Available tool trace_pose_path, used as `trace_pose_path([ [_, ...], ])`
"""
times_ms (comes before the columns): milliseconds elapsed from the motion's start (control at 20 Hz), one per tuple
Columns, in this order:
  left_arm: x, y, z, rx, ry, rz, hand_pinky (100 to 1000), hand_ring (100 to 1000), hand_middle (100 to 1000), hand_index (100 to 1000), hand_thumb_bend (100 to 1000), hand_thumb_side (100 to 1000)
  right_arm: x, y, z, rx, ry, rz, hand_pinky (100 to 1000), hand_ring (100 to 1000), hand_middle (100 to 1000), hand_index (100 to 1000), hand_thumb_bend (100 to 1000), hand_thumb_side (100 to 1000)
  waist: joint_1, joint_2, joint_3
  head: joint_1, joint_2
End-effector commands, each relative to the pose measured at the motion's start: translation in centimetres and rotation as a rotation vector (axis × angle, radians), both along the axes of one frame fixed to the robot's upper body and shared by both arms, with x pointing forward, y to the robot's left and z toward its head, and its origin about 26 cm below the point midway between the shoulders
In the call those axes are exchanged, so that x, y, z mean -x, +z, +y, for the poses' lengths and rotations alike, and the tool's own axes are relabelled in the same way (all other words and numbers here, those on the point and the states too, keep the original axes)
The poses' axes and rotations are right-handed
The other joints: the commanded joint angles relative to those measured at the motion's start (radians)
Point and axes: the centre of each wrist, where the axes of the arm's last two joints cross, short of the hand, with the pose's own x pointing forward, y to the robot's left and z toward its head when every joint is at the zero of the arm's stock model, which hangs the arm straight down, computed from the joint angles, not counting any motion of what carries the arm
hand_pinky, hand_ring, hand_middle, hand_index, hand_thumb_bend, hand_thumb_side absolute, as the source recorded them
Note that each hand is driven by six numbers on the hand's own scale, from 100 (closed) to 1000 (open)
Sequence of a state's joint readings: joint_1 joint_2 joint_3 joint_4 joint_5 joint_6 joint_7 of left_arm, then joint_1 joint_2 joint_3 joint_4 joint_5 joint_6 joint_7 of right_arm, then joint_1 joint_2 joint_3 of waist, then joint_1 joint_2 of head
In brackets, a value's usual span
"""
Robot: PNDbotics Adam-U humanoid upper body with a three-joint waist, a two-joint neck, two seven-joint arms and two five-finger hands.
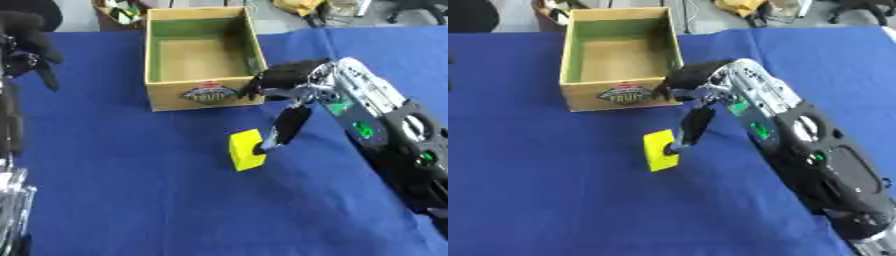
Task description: Pick up objects on the table and place them in the box.
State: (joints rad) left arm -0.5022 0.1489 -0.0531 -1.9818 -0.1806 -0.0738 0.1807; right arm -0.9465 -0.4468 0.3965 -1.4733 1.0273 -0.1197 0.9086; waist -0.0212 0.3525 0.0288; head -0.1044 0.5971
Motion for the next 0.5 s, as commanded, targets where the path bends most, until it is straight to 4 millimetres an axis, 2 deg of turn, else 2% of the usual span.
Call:
trace_pose_path([
  [50, 0.4, 0.7, -0.2, -0.009, -0.014, -0.029, 251, 455, 457, 633, 100, 841, 0.0, 0.6, 0.3, 0.022, -0.019, -0.038, 758, 841, 823, 1000, 530, 588, 0.002, -0.019, -0.002, -0.002, -0.009],
  [250, 0.4, 0.6, -0.1, -0.008, -0.009, -0.026, 251, 455, 457, 633, 100, 840, -0.2, -0.1, 0.7, 0.063, -0.049, -0.061, 755, 845, 833, 1000, 497, 601, 0.005, -0.021, -0.006, 0.004, -0.013],
  [500, 0.4, 0.5, -0.1, -0.006, -0.006, -0.022, 251, 455, 457, 633, 100, 840, -0.2, -0.7, 1.3, 0.093, -0.058, -0.083, 754, 847, 838, 995, 501, 597, 0.007, -0.024, -0.013, 0.009, -0.024],
])
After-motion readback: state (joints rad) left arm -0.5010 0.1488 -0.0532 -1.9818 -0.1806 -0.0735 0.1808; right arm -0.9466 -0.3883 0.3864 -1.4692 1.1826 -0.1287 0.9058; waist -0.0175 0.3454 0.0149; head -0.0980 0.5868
